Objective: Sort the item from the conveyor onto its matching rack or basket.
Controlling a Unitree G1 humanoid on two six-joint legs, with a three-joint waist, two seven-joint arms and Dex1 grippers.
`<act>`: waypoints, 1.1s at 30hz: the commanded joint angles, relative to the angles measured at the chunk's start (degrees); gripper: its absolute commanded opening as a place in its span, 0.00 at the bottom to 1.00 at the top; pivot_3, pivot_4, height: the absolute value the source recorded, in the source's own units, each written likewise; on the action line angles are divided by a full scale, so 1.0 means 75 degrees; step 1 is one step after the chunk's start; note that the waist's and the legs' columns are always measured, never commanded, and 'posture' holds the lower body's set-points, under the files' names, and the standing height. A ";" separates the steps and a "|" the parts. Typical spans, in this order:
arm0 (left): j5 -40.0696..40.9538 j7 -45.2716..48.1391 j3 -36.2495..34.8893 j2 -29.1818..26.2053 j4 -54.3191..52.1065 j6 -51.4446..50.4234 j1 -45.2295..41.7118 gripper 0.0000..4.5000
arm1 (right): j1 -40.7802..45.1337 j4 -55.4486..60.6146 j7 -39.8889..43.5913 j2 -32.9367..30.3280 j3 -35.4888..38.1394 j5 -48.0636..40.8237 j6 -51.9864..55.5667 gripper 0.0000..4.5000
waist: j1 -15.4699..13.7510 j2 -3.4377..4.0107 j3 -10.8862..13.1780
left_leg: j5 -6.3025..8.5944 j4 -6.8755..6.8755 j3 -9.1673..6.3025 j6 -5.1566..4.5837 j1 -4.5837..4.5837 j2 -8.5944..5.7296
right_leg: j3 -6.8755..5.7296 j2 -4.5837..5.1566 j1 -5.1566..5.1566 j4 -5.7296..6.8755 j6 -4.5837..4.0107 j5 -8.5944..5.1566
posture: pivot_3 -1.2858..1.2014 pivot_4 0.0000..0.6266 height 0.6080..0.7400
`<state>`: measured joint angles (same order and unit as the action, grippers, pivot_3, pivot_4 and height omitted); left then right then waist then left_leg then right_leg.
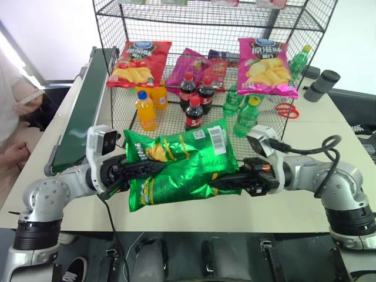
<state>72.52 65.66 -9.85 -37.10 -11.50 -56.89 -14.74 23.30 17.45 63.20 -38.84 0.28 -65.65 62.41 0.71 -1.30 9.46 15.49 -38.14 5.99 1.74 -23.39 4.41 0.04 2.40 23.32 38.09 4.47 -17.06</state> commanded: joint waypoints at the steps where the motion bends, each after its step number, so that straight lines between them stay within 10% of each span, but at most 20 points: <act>1: -0.0065 -0.0017 -0.0167 0.0009 -0.0142 0.0139 -0.0029 0.00 | -0.0019 0.0188 0.0156 -0.0019 -0.0040 0.0080 -0.0139 0.20 | 0.0003 0.0000 0.0000 | 0.0000 0.0000 0.0000 0.0000 0.0000 0.0000 | 0.0000 0.0000 0.0000 0.0000 0.0000 0.0000 | 0.52 0.24 1.00; 5: -0.0020 -0.0113 -0.0203 0.0003 -0.0018 -0.0014 -0.0107 0.00 | -0.0068 0.0222 0.0294 -0.0073 -0.0140 0.0362 -0.0325 0.20 | 0.0004 0.0000 0.0000 | 0.0000 0.0000 -0.0001 0.0000 0.0000 0.0000 | 0.0000 0.0000 0.0001 0.0000 0.0000 0.0000 | 0.52 0.24 1.00; 11: 0.0012 -0.0288 -0.0460 0.0096 -0.0129 0.0192 -0.0023 0.63 | -0.0069 0.0136 0.0408 -0.0115 -0.0244 0.0645 -0.0435 0.03 | 0.0004 0.0000 0.0000 | 0.0000 0.0000 -0.0001 0.0000 0.0000 0.0001 | 0.0000 0.0000 0.0002 0.0000 0.0000 0.0000 | 0.52 0.24 1.00; 26: -0.1089 -0.0558 -0.1586 0.0081 0.0631 0.1616 0.0940 0.64 | -0.0197 0.0764 0.0143 -0.0343 0.0431 0.2628 -0.3155 0.03 | -0.0008 0.0000 0.0002 | 0.0000 0.0002 0.0002 0.0000 -0.0001 -0.0002 | -0.0001 0.0005 0.0005 -0.0004 -0.0002 -0.0001 | 0.52 0.24 1.00; 33: -0.1412 -0.0895 -0.1766 0.0437 0.0504 0.2328 0.0804 0.64 | 0.0681 0.0338 -0.1904 0.0305 -0.0280 0.7229 -0.7799 0.03 | 0.0047 -0.0001 0.0002 | 0.0000 0.0003 0.0006 0.0000 -0.0005 -0.0001 | -0.0003 0.0007 0.0008 -0.0007 0.0001 -0.0001 | 0.52 0.24 1.00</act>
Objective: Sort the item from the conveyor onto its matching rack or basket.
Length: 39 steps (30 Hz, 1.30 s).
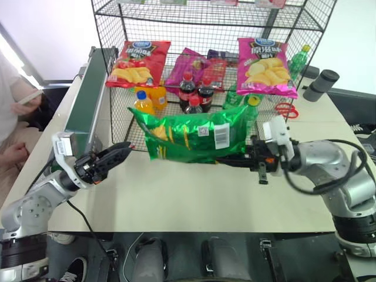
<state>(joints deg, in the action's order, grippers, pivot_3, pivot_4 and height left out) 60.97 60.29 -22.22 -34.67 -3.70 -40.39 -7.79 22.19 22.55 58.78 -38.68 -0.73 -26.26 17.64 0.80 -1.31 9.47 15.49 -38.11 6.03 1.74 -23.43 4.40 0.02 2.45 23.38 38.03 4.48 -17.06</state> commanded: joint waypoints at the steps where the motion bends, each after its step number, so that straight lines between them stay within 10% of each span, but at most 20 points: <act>1: 0.0024 -0.0218 -0.0058 0.0154 -0.0658 0.0213 -0.0096 0.64 | 0.1095 -0.0612 -0.1879 0.0371 -0.0250 0.2761 -0.2325 0.03 | 0.0037 0.0002 0.0001 | -0.0001 -0.0002 0.0008 0.0001 0.0000 0.0000 | 0.0005 0.0001 0.0007 0.0004 0.0001 0.0001 | 0.52 0.24 1.00; 7: -0.1269 -0.0550 0.0286 0.0661 -0.0756 0.1632 -0.0292 0.64 | 0.1164 -0.1685 -0.5068 0.0009 -0.0543 0.6854 -0.4685 0.03 | -0.0035 -0.0004 -0.0002 | -0.0016 -0.0001 0.0010 0.0028 -0.0008 -0.0004 | 0.0003 0.0006 0.0009 0.0001 -0.0001 -0.0002 | 0.52 0.24 1.00; 15: -0.2151 -0.0657 0.0667 0.0978 -0.0872 0.2633 -0.0467 0.64 | 0.1648 -0.2542 -0.6401 0.0147 -0.1062 0.9581 -0.3899 0.03 | 0.0057 -0.0002 -0.0001 | -0.0029 0.0000 0.0036 0.0050 0.0003 0.0001 | 0.0020 -0.0003 0.0014 0.0010 0.0001 0.0000 | 0.52 0.24 1.00; 39: -0.5437 -0.3329 0.1487 0.1952 -0.0879 0.5585 -0.0221 0.64 | 0.3659 -0.5286 -0.7045 0.1839 -0.1781 0.9658 -0.1875 0.03 | 0.0047 -0.0001 -0.0001 | -0.0015 0.0008 0.0067 0.0025 0.0001 0.0012 | 0.0027 -0.0006 0.0023 0.0011 0.0002 0.0001 | 0.52 0.24 1.00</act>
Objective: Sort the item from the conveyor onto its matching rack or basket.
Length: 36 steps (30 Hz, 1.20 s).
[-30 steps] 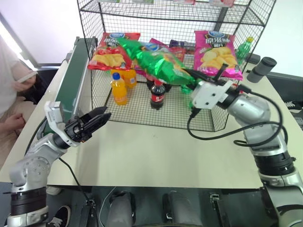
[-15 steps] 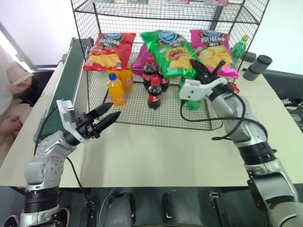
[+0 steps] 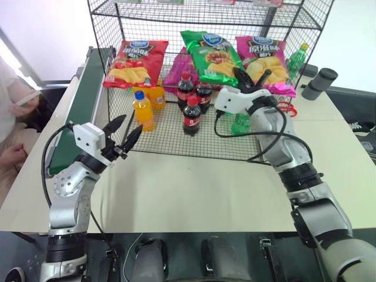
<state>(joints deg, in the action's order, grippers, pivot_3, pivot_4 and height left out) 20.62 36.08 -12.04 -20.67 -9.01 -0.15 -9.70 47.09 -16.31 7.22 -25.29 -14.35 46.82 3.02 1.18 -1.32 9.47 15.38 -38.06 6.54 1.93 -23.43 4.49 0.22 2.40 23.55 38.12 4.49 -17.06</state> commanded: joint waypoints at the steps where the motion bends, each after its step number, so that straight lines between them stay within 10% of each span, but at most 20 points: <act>1: -0.0049 -0.0132 0.0158 0.0123 -0.0169 0.0226 0.0032 0.64 | 0.0382 -0.0187 -0.0205 0.0073 0.0023 -0.0114 0.0080 0.03 | -0.0010 0.0000 0.0000 | 0.0000 0.0000 0.0003 0.0000 -0.0001 0.0000 | 0.0000 0.0002 0.0000 -0.0001 0.0000 0.0000 | 0.52 0.24 1.00; 3: -0.0102 -0.0204 0.0245 0.0180 -0.0171 0.0261 0.0025 0.64 | 0.0489 -0.0339 -0.0182 0.0139 0.0029 -0.0267 0.0094 0.03 | -0.0012 0.0000 0.0000 | 0.0000 0.0000 0.0005 0.0000 -0.0002 -0.0001 | 0.0000 0.0003 0.0000 -0.0001 0.0000 0.0000 | 0.52 0.24 1.00; 12: -0.0090 -0.0040 0.0436 0.0102 -0.0063 0.0271 0.0053 0.64 | 0.0632 0.0185 0.0504 0.0302 0.0221 -0.1330 -0.0004 0.89 | 0.0032 0.0000 0.0000 | 0.0001 0.0000 0.0003 -0.0002 0.0003 0.0002 | 0.0000 0.0000 -0.0001 0.0004 0.0001 0.0001 | 0.52 0.24 1.00; 36: -0.0153 -0.0026 0.0786 0.0148 0.0136 0.0340 -0.0236 0.64 | 0.0658 0.0194 0.1879 0.0511 0.0337 -0.3393 -0.0913 0.89 | 0.0001 0.0001 0.0000 | 0.0003 0.0000 0.0001 -0.0006 -0.0001 0.0003 | -0.0003 0.0001 0.0001 0.0002 0.0001 0.0001 | 0.52 0.24 1.00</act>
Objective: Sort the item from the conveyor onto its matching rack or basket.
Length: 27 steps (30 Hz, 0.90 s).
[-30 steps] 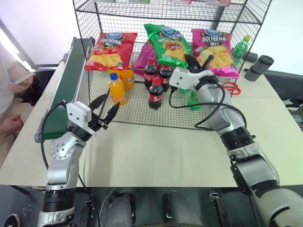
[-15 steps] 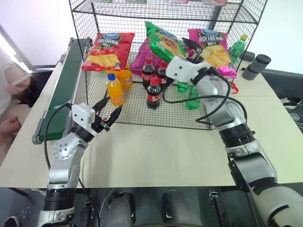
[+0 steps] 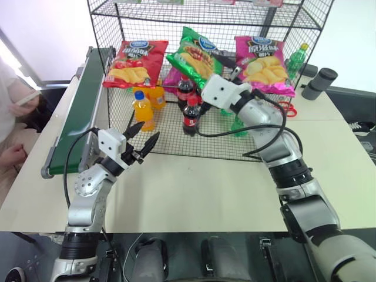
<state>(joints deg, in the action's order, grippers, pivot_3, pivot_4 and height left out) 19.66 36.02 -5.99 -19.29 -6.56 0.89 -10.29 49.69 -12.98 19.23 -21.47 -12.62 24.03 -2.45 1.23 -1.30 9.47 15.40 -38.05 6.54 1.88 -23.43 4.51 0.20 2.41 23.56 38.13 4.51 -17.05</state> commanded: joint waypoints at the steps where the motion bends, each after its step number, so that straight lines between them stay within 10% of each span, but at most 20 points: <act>1: -0.0041 -0.0025 -0.0001 -0.0026 -0.0187 0.0206 -0.0170 0.64 | 0.0334 -0.0423 0.0207 -0.0060 0.0055 -0.0252 -0.0268 0.89 | -0.0010 0.0000 0.0000 | 0.0000 0.0000 0.0000 0.0000 0.0000 0.0000 | 0.0000 0.0000 -0.0001 0.0000 0.0000 0.0000 | 0.52 0.24 1.00; 10: -0.0090 -0.0051 0.0127 0.0060 -0.0297 0.0256 -0.0059 0.64 | 0.0762 -0.1216 -0.0222 -0.0289 0.0147 -0.0212 -0.0766 0.89 | -0.0014 0.0001 0.0001 | 0.0000 0.0000 0.0002 0.0000 -0.0001 -0.0001 | 0.0000 0.0002 0.0002 -0.0001 0.0000 0.0000 | 0.52 0.24 1.00; 27: -0.0111 -0.0041 0.0252 0.0136 -0.0352 0.0151 -0.0084 0.64 | -0.0125 0.0560 0.2171 0.0330 0.0984 -0.3643 0.1351 0.89 | -0.0038 0.0001 0.0001 | 0.0002 0.0001 -0.0011 -0.0003 -0.0001 0.0006 | -0.0002 0.0001 -0.0002 0.0000 0.0001 0.0001 | 0.52 0.24 1.00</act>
<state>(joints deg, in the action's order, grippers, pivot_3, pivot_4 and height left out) 18.81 35.86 -4.61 -18.08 -6.91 1.55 -10.84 47.86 -11.30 35.08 -18.65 -7.20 -1.42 6.98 0.95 -1.29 9.47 15.43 -38.05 6.45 1.85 -23.44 4.54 0.18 2.43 23.54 38.13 4.51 -17.04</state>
